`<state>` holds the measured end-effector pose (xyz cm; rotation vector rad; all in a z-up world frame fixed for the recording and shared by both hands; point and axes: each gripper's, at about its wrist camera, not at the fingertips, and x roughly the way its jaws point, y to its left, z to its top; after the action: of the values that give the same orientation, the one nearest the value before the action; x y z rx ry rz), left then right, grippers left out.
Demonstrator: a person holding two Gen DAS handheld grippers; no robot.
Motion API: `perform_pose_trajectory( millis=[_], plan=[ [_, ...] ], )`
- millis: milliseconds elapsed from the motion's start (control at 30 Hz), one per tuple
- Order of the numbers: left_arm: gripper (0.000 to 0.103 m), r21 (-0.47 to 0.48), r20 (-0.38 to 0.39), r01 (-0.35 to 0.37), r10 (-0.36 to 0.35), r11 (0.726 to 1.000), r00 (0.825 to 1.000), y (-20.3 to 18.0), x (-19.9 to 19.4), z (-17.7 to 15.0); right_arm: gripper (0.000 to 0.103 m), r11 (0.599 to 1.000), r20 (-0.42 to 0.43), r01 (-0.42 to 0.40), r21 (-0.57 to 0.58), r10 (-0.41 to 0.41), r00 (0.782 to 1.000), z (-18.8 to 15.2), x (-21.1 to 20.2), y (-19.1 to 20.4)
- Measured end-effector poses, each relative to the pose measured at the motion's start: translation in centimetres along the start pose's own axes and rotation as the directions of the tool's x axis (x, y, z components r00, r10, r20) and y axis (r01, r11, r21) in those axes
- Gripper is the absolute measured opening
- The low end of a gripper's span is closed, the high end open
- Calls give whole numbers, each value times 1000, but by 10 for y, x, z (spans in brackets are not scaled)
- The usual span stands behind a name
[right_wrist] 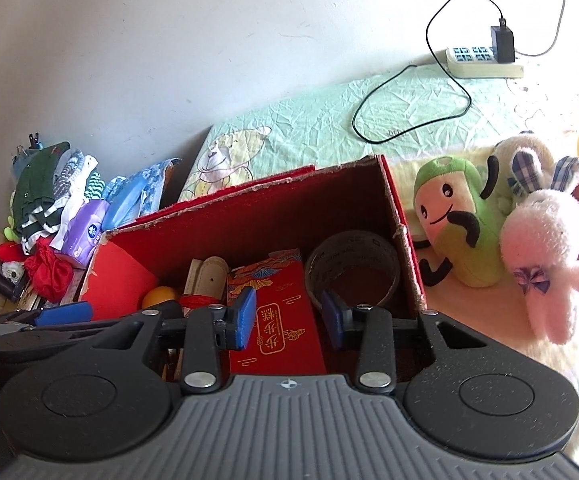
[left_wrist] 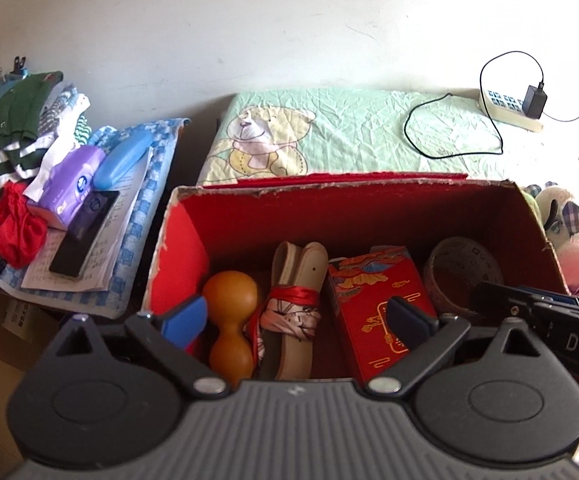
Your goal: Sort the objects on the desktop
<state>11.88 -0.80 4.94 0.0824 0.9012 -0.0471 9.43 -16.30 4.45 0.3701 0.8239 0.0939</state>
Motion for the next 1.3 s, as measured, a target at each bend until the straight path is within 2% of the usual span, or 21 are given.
perform_pose_trajectory(
  millis=[200, 367, 633, 833, 1300],
  plan=[
    [99, -29, 13, -12, 12, 1000, 1000, -5, -20, -10, 40, 999, 29, -14, -36, 15, 999, -5, -19, -1],
    [99, -63, -11, 6, -6, 998, 1000, -7, -30, -20, 41, 997, 42, -21, -75, 24, 999, -10, -33, -2],
    [99, -55, 10, -78, 78, 995, 997, -20, -56, -37, 42, 991, 46, -34, -132, 40, 998, -24, -51, -4],
    [99, -87, -23, -83, 81, 993, 996, -27, -63, -51, 44, 988, 47, -51, -145, 58, 997, -34, -63, -9],
    [99, -84, -106, -121, 112, 989, 988, -49, -54, -87, 45, 983, -35, -72, -168, 67, 997, -65, -69, -28]
  ],
)
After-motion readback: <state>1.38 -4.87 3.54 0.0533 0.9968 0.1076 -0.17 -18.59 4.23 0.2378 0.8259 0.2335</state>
